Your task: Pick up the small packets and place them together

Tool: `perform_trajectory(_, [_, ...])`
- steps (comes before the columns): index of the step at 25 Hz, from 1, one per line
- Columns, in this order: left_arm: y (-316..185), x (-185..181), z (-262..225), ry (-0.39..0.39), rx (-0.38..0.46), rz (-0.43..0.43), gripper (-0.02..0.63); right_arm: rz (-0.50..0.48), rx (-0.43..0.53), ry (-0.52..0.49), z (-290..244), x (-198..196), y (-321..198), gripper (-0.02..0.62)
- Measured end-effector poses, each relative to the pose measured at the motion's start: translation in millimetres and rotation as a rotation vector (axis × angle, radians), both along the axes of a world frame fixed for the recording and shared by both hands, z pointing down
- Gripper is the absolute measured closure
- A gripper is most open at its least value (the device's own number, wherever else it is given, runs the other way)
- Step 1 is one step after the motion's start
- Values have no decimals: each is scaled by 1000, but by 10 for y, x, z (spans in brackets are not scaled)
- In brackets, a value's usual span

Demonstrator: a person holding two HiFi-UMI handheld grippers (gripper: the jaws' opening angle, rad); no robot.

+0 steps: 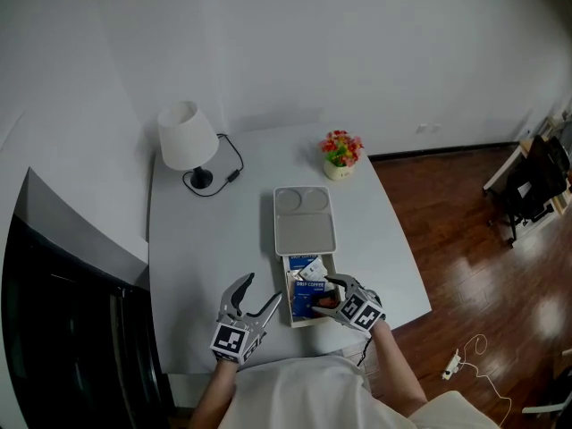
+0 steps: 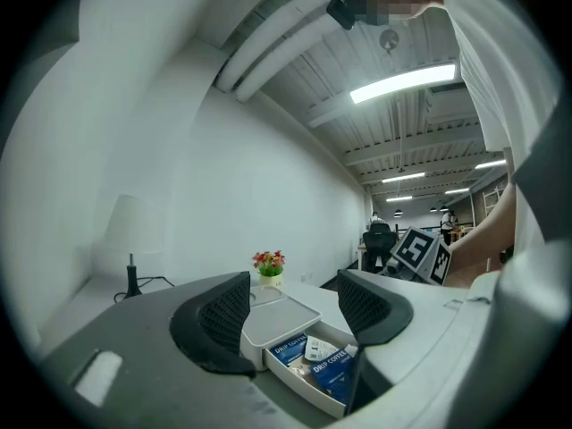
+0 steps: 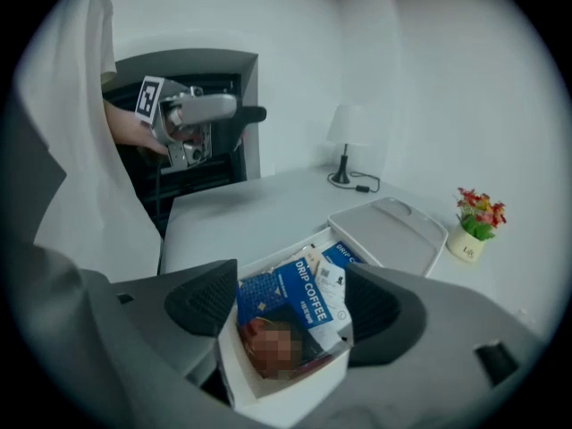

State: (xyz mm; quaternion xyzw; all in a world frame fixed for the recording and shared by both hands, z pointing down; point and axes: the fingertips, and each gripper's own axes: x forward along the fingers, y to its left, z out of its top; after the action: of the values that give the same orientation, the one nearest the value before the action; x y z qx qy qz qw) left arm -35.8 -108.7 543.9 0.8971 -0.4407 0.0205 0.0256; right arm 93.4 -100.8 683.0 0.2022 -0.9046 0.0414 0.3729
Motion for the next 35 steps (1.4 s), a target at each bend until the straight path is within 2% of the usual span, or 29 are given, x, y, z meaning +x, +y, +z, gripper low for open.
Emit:
perform_trajectory(1, [7,13,4,2,0,2,291,-16,-9,29,91,-21,-7,249])
perform_trajectory(8, [107,25,53,8,-20,-12,295,-106,-46,208,565,-327,-48,250])
perform_trajectory(14, [152,-26,60,8,-20,-28,298,-134,-46,365,879,-415,-130,250])
perform_trajectory(17, [152,-80,59,15,-21,-51,298,-130,-47,392,934,-422,-143,252])
perform_trajectory(24, [93,-157,34,33,-10,-81,298,-127,-14,446,1014,-385,-249,303])
perform_trajectory(27, [89,-185,41,35,-11,-90,301,-130,1,430,915,-408,-249,356])
perform_trajectory(31, [77,-248,70,44,-21,-110,301,-90,48,405,785,-330,-332,470])
perform_trajectory(35, [68,-300,94,54,-31,-125,305,-72,66,373,645,-297,-332,518])
